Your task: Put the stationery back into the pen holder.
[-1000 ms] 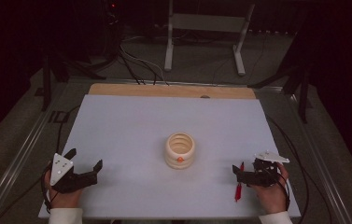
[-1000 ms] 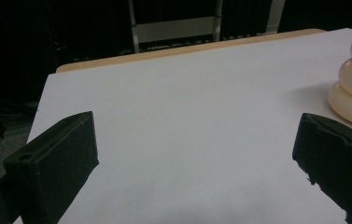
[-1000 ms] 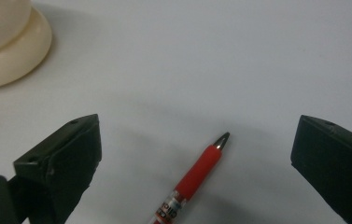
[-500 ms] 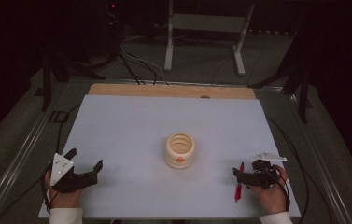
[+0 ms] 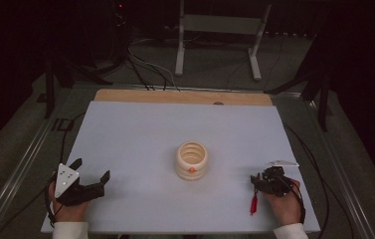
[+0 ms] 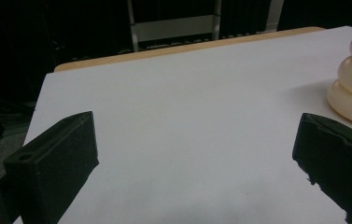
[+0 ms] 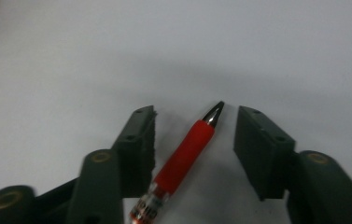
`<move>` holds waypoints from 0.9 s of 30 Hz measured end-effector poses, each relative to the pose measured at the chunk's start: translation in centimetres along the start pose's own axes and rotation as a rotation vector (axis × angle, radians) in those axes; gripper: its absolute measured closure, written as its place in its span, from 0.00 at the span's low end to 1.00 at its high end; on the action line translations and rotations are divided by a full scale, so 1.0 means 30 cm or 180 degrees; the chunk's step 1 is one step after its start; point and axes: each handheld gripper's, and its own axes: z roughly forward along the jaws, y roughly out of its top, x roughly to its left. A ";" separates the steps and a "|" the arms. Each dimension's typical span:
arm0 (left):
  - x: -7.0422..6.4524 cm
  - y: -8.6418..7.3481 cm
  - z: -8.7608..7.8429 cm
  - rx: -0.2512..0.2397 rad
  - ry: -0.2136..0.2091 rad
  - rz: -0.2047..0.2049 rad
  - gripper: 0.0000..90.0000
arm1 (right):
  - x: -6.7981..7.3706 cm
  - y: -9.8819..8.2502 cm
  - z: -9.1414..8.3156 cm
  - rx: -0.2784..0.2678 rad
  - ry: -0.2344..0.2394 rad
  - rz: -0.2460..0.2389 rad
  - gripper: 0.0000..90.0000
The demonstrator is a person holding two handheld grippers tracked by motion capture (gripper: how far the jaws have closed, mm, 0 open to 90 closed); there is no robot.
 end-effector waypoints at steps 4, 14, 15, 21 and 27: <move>-0.002 0.000 0.003 0.0005 -0.0004 -0.0001 0.01 | 0.028 0.002 0.001 0.0020 -0.0035 -0.0228 0.80; -0.003 -0.001 0.005 0.0006 -0.0005 0.0001 0.01 | 0.041 0.027 0.008 0.0133 0.0061 -0.0359 0.90; -0.003 -0.001 0.004 0.0002 -0.0005 -0.0003 0.01 | 0.041 0.027 0.008 0.0125 0.0068 -0.0359 0.90; -0.002 -0.001 0.005 0.0005 -0.0012 -0.0003 0.01 | 0.046 0.033 -0.017 0.0034 0.0105 -0.0375 0.90; -0.002 -0.001 0.006 0.0009 -0.0013 0.0004 0.01 | 0.050 0.042 -0.054 -0.0120 0.0105 -0.0355 0.90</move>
